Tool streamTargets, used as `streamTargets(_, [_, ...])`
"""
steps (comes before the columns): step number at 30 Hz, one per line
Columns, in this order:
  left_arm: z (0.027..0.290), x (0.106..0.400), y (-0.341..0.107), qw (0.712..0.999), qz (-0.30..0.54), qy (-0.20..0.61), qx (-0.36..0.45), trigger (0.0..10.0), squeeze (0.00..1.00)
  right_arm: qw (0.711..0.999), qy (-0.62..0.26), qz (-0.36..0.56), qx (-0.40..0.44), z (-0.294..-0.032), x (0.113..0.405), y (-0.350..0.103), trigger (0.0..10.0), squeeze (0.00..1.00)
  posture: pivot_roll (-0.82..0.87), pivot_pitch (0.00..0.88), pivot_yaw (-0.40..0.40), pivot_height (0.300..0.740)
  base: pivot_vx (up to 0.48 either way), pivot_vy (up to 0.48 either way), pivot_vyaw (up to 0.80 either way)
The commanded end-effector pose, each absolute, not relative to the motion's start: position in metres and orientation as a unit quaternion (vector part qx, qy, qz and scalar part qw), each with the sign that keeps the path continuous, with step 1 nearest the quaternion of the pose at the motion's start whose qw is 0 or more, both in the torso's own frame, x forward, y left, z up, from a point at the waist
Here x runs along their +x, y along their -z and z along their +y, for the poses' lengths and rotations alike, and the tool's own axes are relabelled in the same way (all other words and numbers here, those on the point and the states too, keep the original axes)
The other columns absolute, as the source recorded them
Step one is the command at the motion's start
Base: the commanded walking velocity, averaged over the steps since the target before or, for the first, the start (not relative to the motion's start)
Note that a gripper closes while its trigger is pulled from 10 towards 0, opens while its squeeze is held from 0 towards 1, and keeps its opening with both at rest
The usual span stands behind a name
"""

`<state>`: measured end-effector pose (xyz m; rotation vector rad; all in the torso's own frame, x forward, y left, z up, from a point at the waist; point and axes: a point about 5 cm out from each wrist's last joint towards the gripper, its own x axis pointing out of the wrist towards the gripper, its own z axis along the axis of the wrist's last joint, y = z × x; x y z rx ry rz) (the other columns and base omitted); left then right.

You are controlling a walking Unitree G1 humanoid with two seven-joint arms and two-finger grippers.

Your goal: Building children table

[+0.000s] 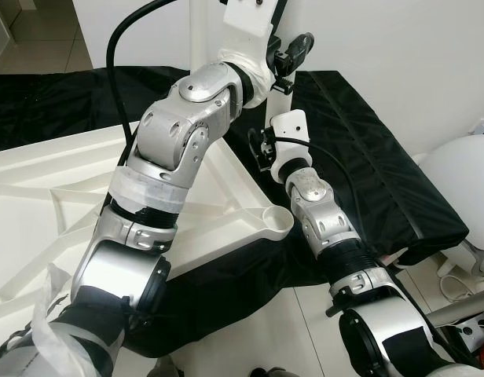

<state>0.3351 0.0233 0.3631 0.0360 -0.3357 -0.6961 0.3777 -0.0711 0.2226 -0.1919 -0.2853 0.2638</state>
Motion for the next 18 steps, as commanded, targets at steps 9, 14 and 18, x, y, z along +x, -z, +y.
streamTargets(9, [0.0174,0.3283,-0.3729,0.92,-0.184,0.345,0.023,10.0,0.0,0.976,-0.125,-0.151,-0.1,-0.0711,0.3824,-0.2278,4.0,0.0,0.09,0.076,-0.068,0.74,0.0,0.0,0.0])
streamTargets(14, [0.0174,0.3282,-0.3734,0.92,-0.186,0.344,0.025,10.0,0.0,0.977,-0.124,-0.141,-0.1,-0.0722,0.3838,-0.2254,0.9,0.0,0.09,0.076,-0.069,0.74,0.0,0.0,0.0])
streamTargets(18, [0.0181,0.3279,-0.3734,0.92,-0.186,0.343,0.028,10.0,0.0,0.978,-0.126,-0.136,-0.094,-0.0724,0.3837,-0.2223,0.0,0.0,0.09,0.08,-0.07,0.74,0.0,0.0,0.0])
